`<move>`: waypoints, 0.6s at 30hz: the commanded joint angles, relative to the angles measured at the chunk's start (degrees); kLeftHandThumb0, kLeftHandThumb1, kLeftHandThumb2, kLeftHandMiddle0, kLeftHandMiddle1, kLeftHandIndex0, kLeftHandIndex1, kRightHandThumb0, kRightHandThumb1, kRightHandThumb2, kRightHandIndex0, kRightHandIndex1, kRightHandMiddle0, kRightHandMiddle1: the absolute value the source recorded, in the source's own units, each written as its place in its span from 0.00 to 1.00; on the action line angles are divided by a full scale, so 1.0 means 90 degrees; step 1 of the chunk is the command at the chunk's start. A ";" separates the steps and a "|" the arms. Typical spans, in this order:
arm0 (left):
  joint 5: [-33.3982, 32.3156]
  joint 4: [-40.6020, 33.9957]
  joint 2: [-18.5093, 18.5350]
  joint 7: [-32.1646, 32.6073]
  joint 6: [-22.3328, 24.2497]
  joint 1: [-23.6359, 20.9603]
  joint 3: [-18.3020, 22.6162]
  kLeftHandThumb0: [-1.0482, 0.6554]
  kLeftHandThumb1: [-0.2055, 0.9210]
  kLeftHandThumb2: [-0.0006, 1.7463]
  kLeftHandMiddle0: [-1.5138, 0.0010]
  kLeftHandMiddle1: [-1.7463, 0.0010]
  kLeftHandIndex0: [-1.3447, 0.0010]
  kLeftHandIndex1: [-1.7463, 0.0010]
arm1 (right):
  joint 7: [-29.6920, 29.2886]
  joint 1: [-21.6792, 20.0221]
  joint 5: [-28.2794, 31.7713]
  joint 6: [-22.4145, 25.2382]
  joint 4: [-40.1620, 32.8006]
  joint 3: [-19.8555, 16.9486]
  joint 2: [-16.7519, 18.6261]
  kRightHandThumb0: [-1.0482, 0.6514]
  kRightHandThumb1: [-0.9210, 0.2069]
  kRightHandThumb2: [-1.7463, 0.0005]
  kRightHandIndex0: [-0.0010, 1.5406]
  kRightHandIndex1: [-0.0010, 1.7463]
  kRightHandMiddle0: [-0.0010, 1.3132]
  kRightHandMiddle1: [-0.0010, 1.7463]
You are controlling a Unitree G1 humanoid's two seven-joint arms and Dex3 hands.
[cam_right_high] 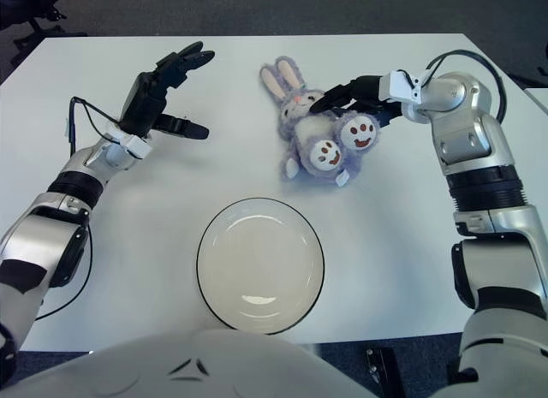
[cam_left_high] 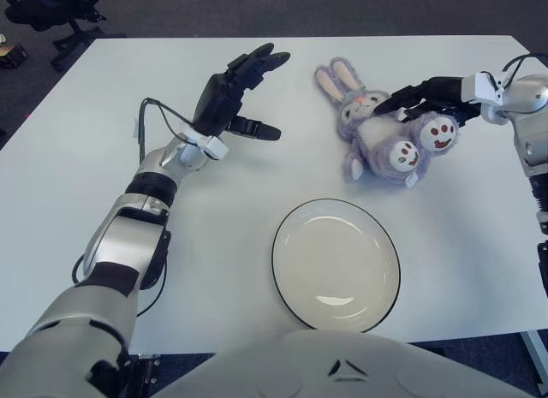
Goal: Put the doll into the plate.
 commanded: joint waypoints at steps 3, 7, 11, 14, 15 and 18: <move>0.0086 -0.0015 0.0111 0.0081 -0.0037 -0.0060 -0.0043 0.38 1.00 0.05 0.69 0.99 0.77 0.81 | 0.0144 0.0137 0.0412 -0.0331 0.0019 -0.0101 0.0254 0.24 0.00 0.48 0.47 0.01 0.36 0.03; 0.0101 -0.0008 0.0120 0.0103 -0.0032 -0.0068 -0.0056 0.38 1.00 0.05 0.69 0.99 0.77 0.82 | 0.0127 0.0192 0.0513 -0.0313 -0.0056 -0.0112 0.0320 0.25 0.00 0.49 0.48 0.01 0.36 0.03; 0.0111 0.0002 0.0131 0.0123 -0.0038 -0.0072 -0.0071 0.39 1.00 0.05 0.69 0.99 0.76 0.82 | 0.0104 0.0304 0.0618 -0.0195 -0.0233 -0.0157 0.0391 0.26 0.00 0.50 0.48 0.01 0.37 0.03; 0.0104 0.0012 0.0136 0.0124 -0.0048 -0.0074 -0.0084 0.39 1.00 0.05 0.69 0.99 0.76 0.83 | 0.0079 0.0428 0.0712 -0.0122 -0.0429 -0.0192 0.0432 0.27 0.00 0.50 0.48 0.01 0.38 0.03; 0.0101 0.0015 0.0137 0.0123 -0.0052 -0.0075 -0.0088 0.39 1.00 0.05 0.69 0.99 0.76 0.83 | 0.0071 0.0469 0.0744 -0.0103 -0.0492 -0.0204 0.0446 0.27 0.00 0.50 0.48 0.01 0.38 0.03; 0.0090 0.0020 0.0144 0.0122 -0.0064 -0.0075 -0.0097 0.39 1.00 0.05 0.68 0.99 0.76 0.83 | 0.0058 0.0546 0.0811 -0.0121 -0.0586 -0.0242 0.0489 0.27 0.00 0.50 0.48 0.01 0.38 0.04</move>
